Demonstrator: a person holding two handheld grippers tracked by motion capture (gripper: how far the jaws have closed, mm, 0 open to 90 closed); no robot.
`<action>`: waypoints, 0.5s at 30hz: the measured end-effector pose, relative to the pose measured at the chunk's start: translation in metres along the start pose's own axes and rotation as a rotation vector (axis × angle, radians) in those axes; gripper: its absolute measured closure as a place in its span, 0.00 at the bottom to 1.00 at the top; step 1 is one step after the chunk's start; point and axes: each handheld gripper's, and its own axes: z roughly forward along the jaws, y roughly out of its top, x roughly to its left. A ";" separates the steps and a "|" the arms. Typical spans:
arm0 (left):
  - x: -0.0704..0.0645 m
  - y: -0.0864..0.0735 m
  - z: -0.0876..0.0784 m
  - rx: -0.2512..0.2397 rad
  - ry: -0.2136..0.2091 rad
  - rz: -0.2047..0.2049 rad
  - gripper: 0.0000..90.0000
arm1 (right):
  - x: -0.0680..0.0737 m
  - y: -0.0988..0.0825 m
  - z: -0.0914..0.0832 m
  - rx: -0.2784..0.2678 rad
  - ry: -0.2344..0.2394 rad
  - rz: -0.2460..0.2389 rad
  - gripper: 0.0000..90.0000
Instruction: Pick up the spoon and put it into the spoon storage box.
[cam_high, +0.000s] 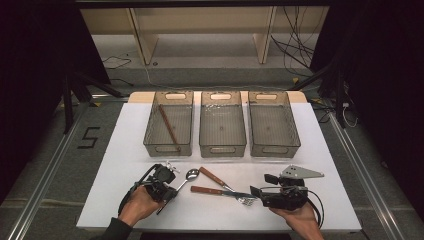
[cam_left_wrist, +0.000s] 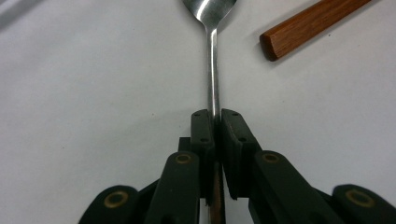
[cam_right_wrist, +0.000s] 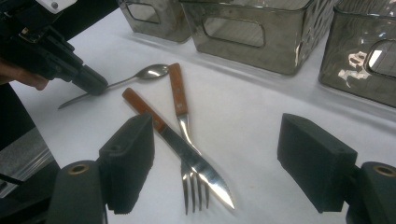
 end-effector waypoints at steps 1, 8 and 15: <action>0.002 0.001 0.000 0.002 -0.010 0.002 0.92 | 0.000 0.000 0.000 0.001 0.000 -0.001 0.31; -0.003 0.008 0.001 0.058 0.018 0.038 0.90 | 0.000 0.000 0.001 0.004 0.000 0.001 0.31; -0.005 0.010 0.002 0.071 0.032 0.044 0.92 | 0.000 0.000 0.001 0.002 -0.001 0.001 0.32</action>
